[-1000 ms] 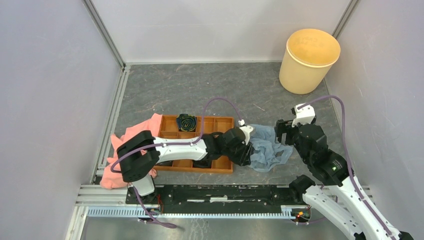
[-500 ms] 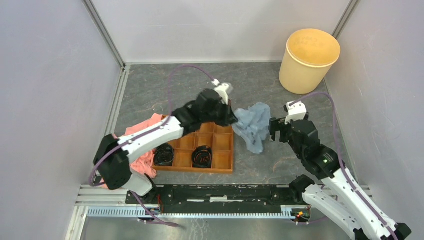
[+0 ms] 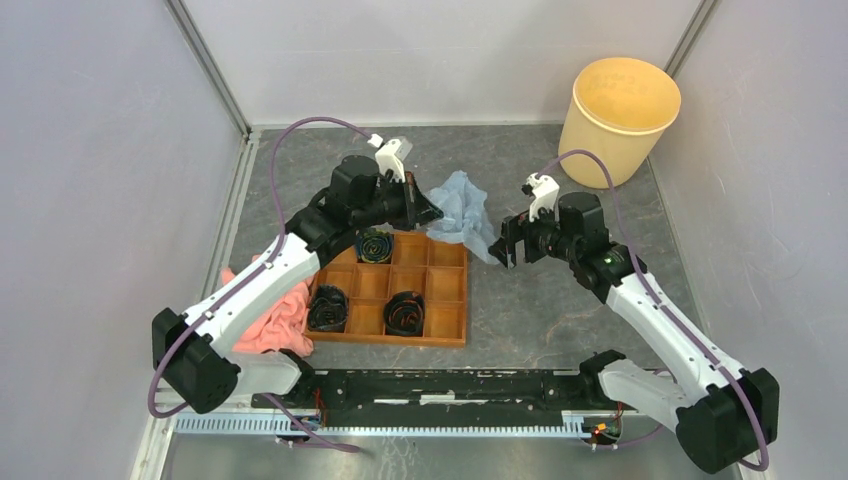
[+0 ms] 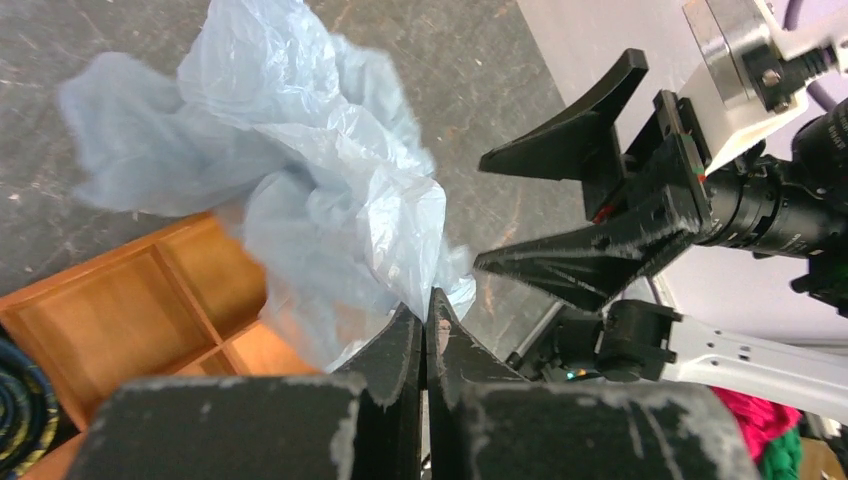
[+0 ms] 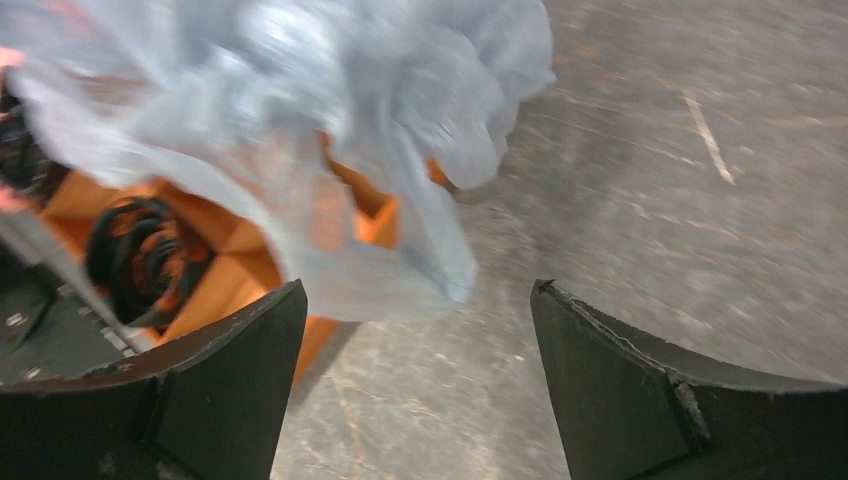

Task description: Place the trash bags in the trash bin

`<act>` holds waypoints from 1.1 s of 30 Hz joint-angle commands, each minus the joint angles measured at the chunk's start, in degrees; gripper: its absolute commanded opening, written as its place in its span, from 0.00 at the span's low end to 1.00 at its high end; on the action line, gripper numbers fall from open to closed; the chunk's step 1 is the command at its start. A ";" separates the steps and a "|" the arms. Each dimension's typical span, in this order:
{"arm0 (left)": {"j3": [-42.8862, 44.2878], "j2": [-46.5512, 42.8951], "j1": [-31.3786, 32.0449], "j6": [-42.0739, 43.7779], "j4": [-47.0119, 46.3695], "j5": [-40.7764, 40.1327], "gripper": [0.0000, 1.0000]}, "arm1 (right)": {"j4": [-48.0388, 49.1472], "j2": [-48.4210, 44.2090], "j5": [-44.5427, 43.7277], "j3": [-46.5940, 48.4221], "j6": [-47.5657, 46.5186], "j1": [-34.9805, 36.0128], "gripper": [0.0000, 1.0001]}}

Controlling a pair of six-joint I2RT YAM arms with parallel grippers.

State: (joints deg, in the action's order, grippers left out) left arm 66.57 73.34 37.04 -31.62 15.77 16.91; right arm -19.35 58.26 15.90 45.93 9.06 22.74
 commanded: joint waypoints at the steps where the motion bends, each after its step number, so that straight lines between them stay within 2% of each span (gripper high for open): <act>1: 0.03 -1.89 -0.25 -5.34 -2.25 6.13 0.02 | 6.57 -1.44 10.71 -0.44 1.13 1.74 0.90; 6: -0.24 -2.80 -0.51 -6.01 -3.39 6.25 0.02 | 3.65 -3.33 0.67 -0.51 -0.12 1.65 0.91; 8: -0.31 -3.06 -0.63 -6.52 -3.78 6.70 0.02 | 3.27 -3.32 2.10 -0.62 -0.64 1.66 0.91; 10: -0.30 -3.41 -0.72 -7.29 -4.17 6.70 0.02 | 5.65 -3.69 8.40 -1.65 -0.34 2.61 0.90; 11: -0.30 -3.61 -0.71 -7.72 -4.63 6.78 0.02 | 7.00 -4.08 9.27 -2.10 -0.28 4.54 0.98; 14: -0.46 -3.83 -0.74 -9.32 -6.88 8.60 0.02 | 8.53 -4.06 0.76 -1.20 -2.60 12.59 0.98; 18: -0.33 -3.58 -0.74 -10.67 -8.94 10.26 0.02 | 11.72 -0.50 -8.97 -0.94 -3.61 14.37 0.96; 20: 0.71 -3.83 -0.88 -9.59 -6.86 8.87 0.02 | 11.38 1.20 -15.32 -0.44 -3.43 14.34 0.79; 21: 1.54 -4.15 -1.05 -8.59 -4.90 7.38 0.02 | 10.38 1.57 -17.18 -0.09 -3.44 14.35 0.59; 22: 2.37 -4.70 -1.25 -7.17 -2.04 5.68 0.02 | 10.06 1.16 -18.69 -0.52 -3.43 14.34 0.44; 23: 3.03 -5.46 -1.74 -6.09 0.03 3.56 0.02 | 10.23 -0.17 -20.75 -1.66 -3.46 14.27 0.35; 26: 4.53 -8.11 -3.08 -3.35 5.04 -3.31 0.02 | 9.93 -4.62 -30.02 -6.56 -4.42 14.24 0.28; 28: 5.04 -9.73 -4.36 -1.86 6.48 -5.86 0.02 | 7.81 -6.83 -35.67 -7.97 -5.57 14.18 0.18; 30: 6.15 -10.62 -5.22 -0.28 7.30 -7.08 0.02 | 6.37 -8.51 -38.07 -8.43 -6.39 14.17 0.07; 33: 8.71 -10.68 -5.48 2.42 9.04 -8.25 0.02 | 4.32 -10.00 -39.98 -8.11 -7.14 14.17 0.01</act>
State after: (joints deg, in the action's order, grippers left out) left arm 70.28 64.18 32.01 -35.24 22.33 13.06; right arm -13.87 50.35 -15.53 37.47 3.95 37.01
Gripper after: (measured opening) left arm 0.039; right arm 0.033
